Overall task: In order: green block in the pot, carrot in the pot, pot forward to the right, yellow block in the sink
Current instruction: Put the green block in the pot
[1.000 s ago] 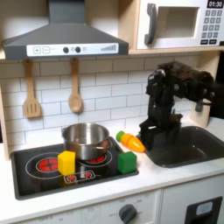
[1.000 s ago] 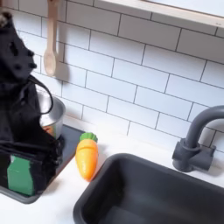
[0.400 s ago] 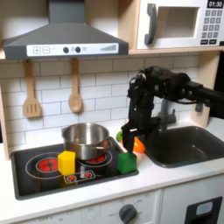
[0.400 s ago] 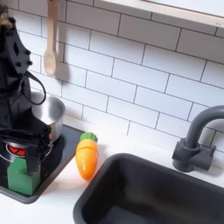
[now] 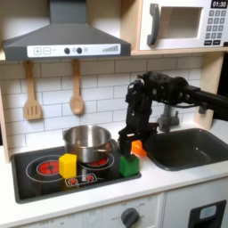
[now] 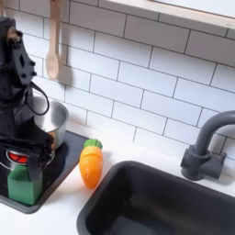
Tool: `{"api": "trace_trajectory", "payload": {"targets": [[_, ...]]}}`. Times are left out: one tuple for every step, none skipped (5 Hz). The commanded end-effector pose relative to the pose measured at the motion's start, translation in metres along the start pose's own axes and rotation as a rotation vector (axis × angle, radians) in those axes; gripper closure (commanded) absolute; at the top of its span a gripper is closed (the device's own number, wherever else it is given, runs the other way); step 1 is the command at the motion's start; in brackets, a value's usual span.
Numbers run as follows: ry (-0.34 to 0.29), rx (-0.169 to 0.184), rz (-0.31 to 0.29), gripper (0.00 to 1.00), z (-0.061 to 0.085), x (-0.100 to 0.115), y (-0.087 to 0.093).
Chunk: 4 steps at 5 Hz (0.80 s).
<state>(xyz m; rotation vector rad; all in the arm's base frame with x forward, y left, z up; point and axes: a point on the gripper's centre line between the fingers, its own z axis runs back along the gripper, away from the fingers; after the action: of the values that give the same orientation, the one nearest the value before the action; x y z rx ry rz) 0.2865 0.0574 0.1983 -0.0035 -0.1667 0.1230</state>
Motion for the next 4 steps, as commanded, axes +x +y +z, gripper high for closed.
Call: {"api": "trace_trajectory", "payload": {"targets": [[-0.046,0.003,0.001,0.00,0.001,0.006,0.001],[-0.023,0.002,0.000,0.00,-0.008,0.007,-0.001],[-0.012,0.002,0.006,0.00,-0.012,0.005,0.002],[-0.006,-0.002,0.004,0.00,-0.015,0.005,0.001]]}}
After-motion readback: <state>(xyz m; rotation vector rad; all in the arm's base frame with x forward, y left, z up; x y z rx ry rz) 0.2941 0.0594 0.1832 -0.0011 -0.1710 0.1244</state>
